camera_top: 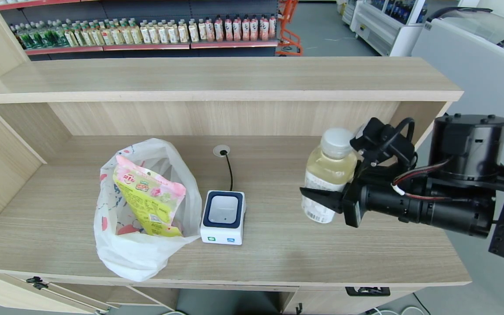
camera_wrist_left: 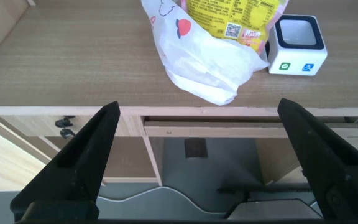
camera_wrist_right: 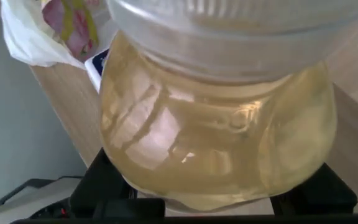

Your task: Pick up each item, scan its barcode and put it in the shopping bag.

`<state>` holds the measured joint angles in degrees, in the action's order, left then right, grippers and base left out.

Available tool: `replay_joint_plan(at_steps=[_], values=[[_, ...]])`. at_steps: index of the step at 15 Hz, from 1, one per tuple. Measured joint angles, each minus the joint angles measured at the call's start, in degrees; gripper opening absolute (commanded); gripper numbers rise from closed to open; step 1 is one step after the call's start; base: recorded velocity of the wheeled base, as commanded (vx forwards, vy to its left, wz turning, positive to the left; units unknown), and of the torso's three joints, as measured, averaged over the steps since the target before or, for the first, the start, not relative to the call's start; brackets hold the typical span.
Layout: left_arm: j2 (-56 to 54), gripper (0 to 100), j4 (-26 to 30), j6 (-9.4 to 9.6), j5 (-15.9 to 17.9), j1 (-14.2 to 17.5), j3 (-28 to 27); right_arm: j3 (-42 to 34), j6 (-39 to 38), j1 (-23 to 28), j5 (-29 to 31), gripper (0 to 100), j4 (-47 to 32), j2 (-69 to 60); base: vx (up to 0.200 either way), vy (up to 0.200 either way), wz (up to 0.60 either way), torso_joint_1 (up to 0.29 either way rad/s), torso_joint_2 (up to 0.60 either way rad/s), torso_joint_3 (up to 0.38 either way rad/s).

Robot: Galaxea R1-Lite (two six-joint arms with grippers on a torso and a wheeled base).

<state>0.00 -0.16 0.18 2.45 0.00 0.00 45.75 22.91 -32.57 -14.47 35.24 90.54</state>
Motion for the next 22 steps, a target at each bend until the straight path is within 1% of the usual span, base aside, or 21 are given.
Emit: replay_joint_plan(at_steps=[2,4,6,8,12,17,19,22], values=[[0.00,100,0.00,0.00,0.00,0.00,0.00,1.63,8.64,2.60,1.06,0,-0.16,-1.13,0.000,0.000,0.00,0.000,0.00,0.000],[0.00,100,0.00,0.00,0.00,0.00,0.00,5.66,20.15,3.74,1.19,0,-0.13,-0.60,0.000,0.000,0.00,0.000,0.00,0.000],[0.00,100,0.00,0.00,0.01,0.00,0.00,8.79,27.94,1.99,1.19,0,0.06,1.08,0.000,0.000,0.00,0.000,0.00,0.000],[0.00,100,0.02,0.00,0.00,0.00,0.00,10.95,34.11,-0.22,1.17,0,1.10,3.10,0.000,0.000,0.00,0.000,0.00,0.000],[0.00,100,0.00,0.13,0.01,0.00,0.00,14.73,40.48,-2.95,0.95,0,4.06,6.70,0.000,0.000,0.00,0.000,0.00,0.000],[0.00,100,-0.02,0.15,0.01,0.00,0.00,17.47,44.56,-6.14,0.90,0,4.69,9.51,0.000,0.200,0.00,0.003,0.00,0.000],[0.00,100,0.00,0.13,0.00,0.00,0.00,17.01,46.59,-7.58,-0.48,0,4.11,10.42,0.000,0.200,0.00,0.000,0.00,-0.002],[0.00,100,0.00,0.06,0.00,0.00,0.00,15.80,48.29,-8.35,-0.90,0,4.33,11.78,0.000,0.200,0.00,-0.002,0.00,0.005]])
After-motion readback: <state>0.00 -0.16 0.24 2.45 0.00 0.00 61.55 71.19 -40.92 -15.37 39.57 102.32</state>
